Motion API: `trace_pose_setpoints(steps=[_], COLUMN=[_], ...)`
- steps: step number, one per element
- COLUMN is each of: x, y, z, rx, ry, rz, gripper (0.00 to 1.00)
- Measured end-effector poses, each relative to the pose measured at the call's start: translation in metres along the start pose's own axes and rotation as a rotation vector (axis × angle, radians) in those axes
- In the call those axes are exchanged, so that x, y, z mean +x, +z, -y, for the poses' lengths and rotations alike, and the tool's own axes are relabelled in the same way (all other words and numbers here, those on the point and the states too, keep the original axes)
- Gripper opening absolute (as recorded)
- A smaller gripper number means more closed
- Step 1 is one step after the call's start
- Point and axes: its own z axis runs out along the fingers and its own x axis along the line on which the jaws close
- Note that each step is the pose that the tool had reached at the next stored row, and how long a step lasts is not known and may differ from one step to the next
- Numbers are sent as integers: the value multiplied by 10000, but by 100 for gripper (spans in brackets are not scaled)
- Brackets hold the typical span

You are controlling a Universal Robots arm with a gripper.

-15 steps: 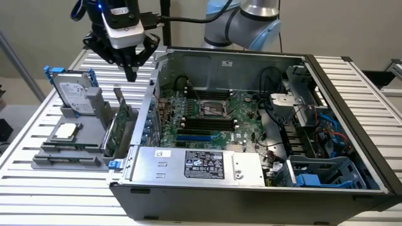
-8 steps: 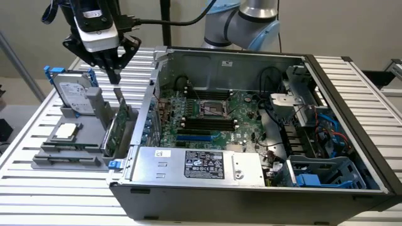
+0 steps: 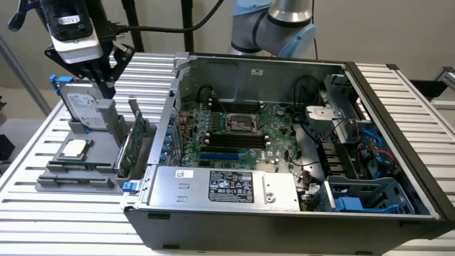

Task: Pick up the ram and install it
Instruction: 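Reach for the ram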

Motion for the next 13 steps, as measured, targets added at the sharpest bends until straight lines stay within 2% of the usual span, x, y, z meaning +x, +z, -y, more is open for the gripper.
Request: trace_pose_setpoints(steps=[13], x=[586], y=[59], z=[131], rx=[40], ry=[-1], rz=[3], gripper=[0])
